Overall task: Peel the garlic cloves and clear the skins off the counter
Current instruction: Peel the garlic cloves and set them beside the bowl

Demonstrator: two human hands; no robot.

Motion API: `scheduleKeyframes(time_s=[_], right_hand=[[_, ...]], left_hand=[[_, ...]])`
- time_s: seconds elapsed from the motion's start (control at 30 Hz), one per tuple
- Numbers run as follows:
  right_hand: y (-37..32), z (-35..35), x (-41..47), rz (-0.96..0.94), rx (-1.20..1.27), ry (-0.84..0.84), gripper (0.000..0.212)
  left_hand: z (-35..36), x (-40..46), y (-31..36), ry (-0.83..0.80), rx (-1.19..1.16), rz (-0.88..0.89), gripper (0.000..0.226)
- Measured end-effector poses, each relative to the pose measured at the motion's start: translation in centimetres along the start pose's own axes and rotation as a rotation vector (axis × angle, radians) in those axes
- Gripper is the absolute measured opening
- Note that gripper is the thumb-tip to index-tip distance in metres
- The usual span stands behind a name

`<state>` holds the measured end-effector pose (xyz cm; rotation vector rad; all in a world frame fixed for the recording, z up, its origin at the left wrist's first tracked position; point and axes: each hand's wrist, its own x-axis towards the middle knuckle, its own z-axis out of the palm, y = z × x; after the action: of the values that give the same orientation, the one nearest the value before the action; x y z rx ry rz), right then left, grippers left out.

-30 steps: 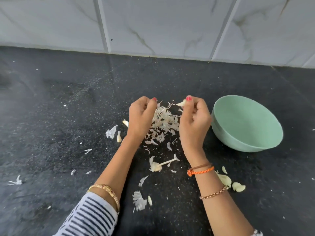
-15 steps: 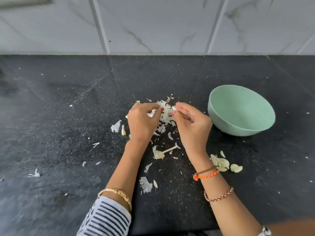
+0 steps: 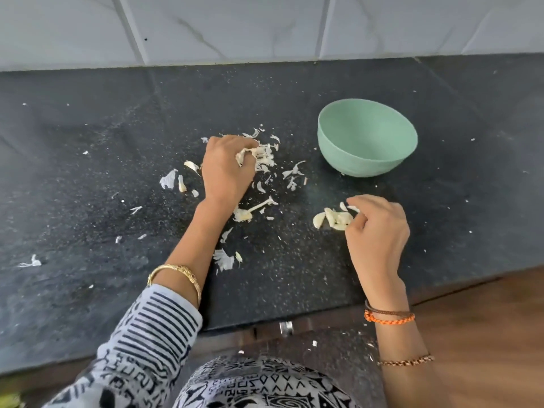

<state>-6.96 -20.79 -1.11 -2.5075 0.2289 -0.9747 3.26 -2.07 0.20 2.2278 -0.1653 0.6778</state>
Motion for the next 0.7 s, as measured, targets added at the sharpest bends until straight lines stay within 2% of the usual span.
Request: scheduleKeyframes(time_s=[0.17,0.27,0.33,0.53,0.63,0.7], right_hand=[[0.1,-0.5,-0.2,0.059,0.053,0.006,0.029],[-1.2,-0.6,0.7,0.054,0.163,0.035,0.029],[-2.7,-0.3,1.9,0.035,0.254,-0.011,0.029],[-7.5,2.8,5.8,-0.027,0.437,-0.326,0.029],[-9.0,5.1,7.6,-0.026,0.380,-0.508,0.036],[-9.6,6.9,8.6,-0.099,0.255,-0.616,0.043]], left_hand=[[0.1,-0.3,-0.2,0.010,0.000,-0.034,0.022],[0.2,-0.4,-0.2,0.030,-0.006,-0.043,0.026],[0.0,-0.4,-0.2,0.051,-0.027,-0.054,0.030],[-0.6,0.6,-0.6,0.089,-0.044,-0.161,0.041],[-0.5,1.8,-1.2,0.079,-0.019,-0.148,0.041],[-0.4,2.6,-1.6,0.065,0.029,-0.151,0.044]])
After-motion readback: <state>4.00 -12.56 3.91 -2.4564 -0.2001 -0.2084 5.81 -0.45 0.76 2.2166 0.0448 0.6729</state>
